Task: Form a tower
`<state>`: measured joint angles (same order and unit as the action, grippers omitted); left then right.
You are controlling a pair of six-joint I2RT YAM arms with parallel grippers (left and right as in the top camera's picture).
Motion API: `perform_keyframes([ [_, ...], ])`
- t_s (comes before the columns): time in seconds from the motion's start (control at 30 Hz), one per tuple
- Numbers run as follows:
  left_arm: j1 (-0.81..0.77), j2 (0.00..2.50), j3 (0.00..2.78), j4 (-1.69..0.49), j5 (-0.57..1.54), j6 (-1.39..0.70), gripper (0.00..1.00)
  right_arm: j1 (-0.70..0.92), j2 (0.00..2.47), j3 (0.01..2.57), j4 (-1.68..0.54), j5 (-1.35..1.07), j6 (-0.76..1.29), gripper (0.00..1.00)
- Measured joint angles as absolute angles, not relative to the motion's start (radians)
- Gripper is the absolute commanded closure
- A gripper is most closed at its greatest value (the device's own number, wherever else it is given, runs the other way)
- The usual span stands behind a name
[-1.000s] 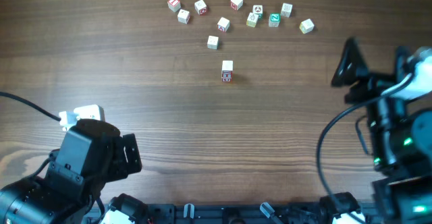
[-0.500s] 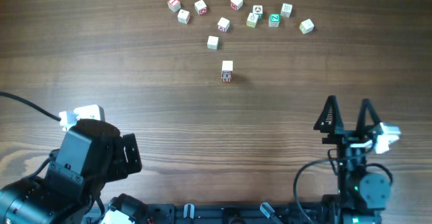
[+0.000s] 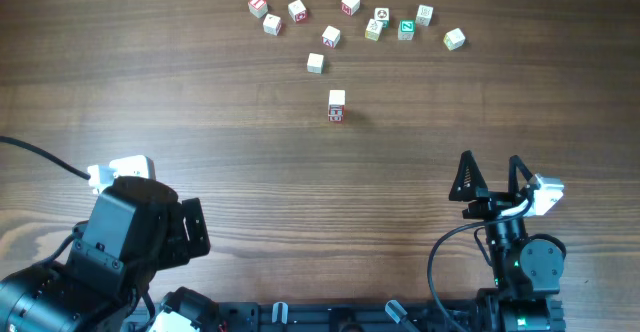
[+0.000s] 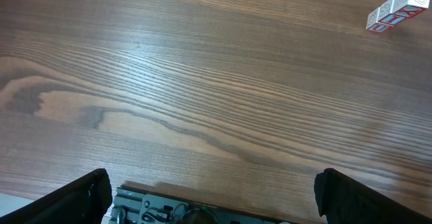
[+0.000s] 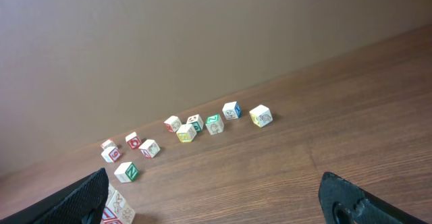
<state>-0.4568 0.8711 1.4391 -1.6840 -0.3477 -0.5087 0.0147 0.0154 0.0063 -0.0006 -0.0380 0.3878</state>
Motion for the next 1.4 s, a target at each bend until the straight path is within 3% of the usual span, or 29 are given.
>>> perform_keyframes([
  [0.27,-0.466,0.867,1.435,-1.642,-0.381,-0.397,0.00,0.015,0.015,0.006,-0.001,-0.038,0.388,0.00],
  [0.43,-0.422,0.698,1.266,-1.256,-0.445,-0.359,0.00,0.015,0.015,0.006,-0.001,-0.044,0.387,0.00],
  [0.7,-0.202,0.141,0.396,-0.520,-0.285,-0.352,0.00,0.014,0.013,0.006,-0.001,-0.045,0.387,0.00],
  [1.03,-0.112,0.014,0.047,-0.045,-0.175,-0.295,0.00,0.014,0.013,0.006,-0.001,-0.045,0.387,0.00],
  [1.4,-0.036,0.014,0.012,-0.075,-0.014,-0.108,0.00,0.014,0.013,0.006,-0.001,-0.045,0.387,0.00],
])
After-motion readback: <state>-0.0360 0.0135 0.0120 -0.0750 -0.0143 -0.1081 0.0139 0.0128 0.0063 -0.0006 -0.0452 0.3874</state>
